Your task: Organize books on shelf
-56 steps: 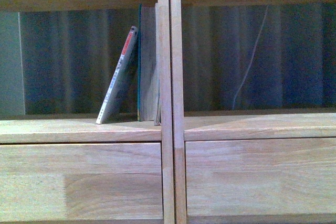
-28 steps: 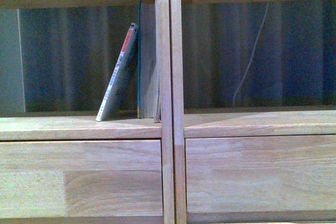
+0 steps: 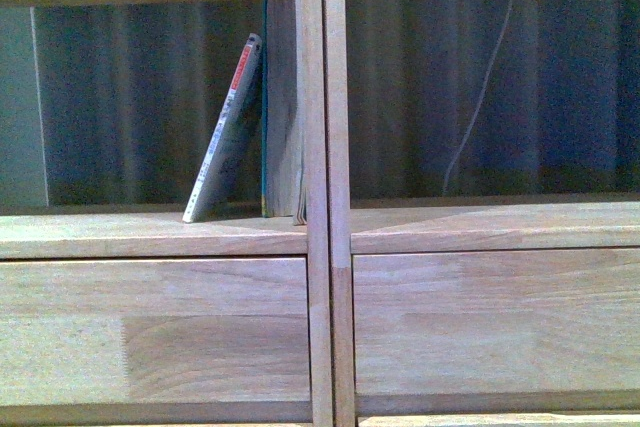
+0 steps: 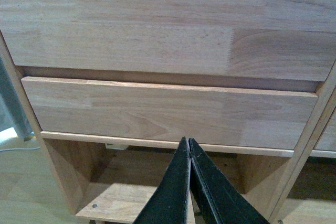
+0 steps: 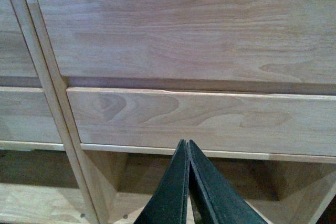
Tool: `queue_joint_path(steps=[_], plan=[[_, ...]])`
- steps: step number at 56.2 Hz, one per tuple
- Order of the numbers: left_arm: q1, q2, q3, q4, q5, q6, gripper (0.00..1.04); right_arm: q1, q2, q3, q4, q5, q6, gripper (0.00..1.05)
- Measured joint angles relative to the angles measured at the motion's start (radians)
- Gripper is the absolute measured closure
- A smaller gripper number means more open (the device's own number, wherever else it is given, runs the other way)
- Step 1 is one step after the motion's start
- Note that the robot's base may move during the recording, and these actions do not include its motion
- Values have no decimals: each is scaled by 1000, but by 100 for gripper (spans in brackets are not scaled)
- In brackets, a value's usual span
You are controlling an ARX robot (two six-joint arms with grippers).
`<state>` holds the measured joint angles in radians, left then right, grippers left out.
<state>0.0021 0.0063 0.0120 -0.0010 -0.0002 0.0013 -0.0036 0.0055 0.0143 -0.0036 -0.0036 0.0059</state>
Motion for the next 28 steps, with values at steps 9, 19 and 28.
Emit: queue_joint_path(steps=[9,19,28], plan=[[0,0,0,0,0,0,75,0,0,0,0,0,-2,78],[0,0,0,0,0,0,45,0,0,0,0,0,-2,49],[0,0,0,0,0,0,18,0,0,0,0,0,-2,23]])
